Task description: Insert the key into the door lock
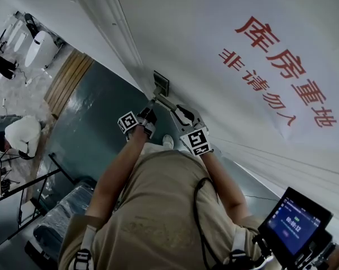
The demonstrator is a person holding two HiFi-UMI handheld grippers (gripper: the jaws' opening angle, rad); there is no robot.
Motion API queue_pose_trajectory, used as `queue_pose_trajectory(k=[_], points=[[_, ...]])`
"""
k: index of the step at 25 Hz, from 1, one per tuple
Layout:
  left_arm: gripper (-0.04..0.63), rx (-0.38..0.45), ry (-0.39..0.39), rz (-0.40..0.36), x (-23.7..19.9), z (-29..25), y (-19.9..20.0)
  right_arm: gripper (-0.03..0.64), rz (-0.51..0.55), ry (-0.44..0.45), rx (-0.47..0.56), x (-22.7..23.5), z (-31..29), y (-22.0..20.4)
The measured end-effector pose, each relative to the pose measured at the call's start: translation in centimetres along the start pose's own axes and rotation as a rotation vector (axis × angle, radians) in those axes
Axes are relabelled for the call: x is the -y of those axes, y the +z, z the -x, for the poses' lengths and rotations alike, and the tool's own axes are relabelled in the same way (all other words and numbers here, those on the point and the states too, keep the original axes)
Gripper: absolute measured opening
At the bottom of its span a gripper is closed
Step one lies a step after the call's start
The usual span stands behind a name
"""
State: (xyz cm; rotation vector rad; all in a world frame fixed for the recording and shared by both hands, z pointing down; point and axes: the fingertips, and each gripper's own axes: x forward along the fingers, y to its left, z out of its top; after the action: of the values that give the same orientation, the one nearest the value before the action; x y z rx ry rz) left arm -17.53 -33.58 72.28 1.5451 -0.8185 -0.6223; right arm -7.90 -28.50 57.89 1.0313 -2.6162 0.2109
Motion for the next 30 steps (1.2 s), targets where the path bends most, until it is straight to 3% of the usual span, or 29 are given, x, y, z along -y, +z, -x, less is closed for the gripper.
queue_pose_trajectory(k=[10,30], points=[[0.031,0.034,0.001,0.042,-0.9,-0.9,-0.2,0.110,0.022,-0.007,-0.009,1.1,0.3,0.2],[0.032,0.073,0.030,0.038,-2.2,-0.9,0.2,0.110,0.010,0.010,-0.016,1.2,0.5,-0.3]])
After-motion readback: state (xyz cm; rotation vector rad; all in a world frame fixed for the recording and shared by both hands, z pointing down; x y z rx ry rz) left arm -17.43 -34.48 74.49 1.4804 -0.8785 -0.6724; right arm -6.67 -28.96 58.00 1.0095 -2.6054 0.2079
